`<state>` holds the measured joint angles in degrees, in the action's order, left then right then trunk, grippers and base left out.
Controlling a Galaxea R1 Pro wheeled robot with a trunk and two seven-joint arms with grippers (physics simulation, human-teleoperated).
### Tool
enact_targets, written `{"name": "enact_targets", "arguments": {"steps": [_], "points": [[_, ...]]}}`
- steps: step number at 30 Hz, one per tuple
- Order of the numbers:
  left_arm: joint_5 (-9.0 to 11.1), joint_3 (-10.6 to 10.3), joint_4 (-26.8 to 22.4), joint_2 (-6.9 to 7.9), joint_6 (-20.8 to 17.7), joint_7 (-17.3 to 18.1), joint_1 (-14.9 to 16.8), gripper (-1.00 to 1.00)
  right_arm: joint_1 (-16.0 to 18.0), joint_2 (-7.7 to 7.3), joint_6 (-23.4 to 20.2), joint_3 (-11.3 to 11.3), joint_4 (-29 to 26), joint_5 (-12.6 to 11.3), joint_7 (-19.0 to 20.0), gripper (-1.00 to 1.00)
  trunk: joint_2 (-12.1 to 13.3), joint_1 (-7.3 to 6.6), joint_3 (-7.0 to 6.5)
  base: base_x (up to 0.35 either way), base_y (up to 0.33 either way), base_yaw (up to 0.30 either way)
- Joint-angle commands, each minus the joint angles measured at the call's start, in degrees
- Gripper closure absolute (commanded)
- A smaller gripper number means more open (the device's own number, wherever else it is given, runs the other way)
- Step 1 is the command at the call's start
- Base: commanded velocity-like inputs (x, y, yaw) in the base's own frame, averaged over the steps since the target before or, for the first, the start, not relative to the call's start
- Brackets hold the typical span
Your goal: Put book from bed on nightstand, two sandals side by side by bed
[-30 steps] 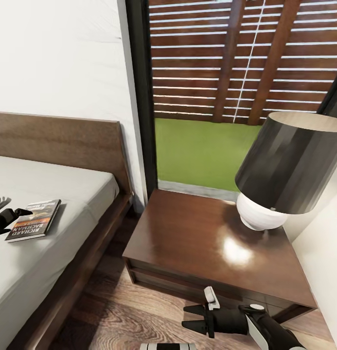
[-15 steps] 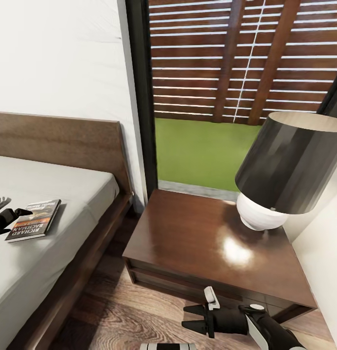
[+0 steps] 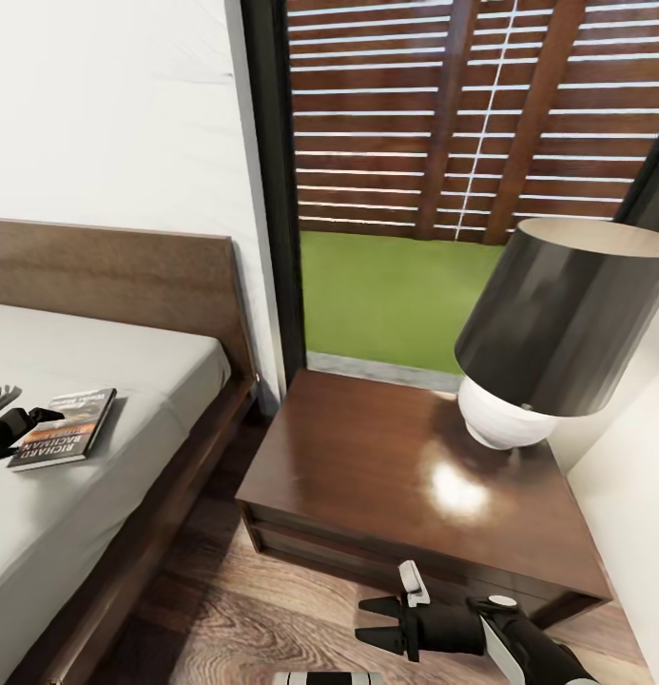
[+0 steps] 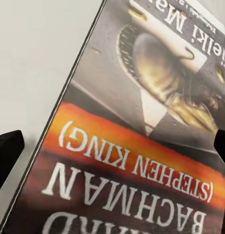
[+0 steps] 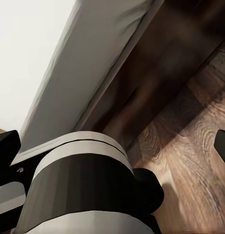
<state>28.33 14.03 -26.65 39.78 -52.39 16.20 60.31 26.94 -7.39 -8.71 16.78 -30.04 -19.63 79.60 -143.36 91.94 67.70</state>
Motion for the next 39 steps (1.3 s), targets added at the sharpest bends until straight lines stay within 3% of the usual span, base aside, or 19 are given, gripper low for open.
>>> {"name": "enact_targets", "arguments": {"steps": [1, 39], "points": [[-0.7, 0.2, 0.2, -0.05, -0.6, 0.1, 0.0, -1.0, 0.0, -0.08, -0.6, 0.4, 0.0, -0.6, 0.0, -1.0, 0.0, -0.01, 0.06, -0.085, -0.157, 0.0], [-0.7, 0.2, 0.2, 0.04, -0.6, 0.1, 0.0, -1.0, 0.0, -0.08, -0.6, 0.4, 0.0, -0.6, 0.0, -1.0, 0.0, -0.01, 0.06, -0.012, -0.022, 0.0]]}}
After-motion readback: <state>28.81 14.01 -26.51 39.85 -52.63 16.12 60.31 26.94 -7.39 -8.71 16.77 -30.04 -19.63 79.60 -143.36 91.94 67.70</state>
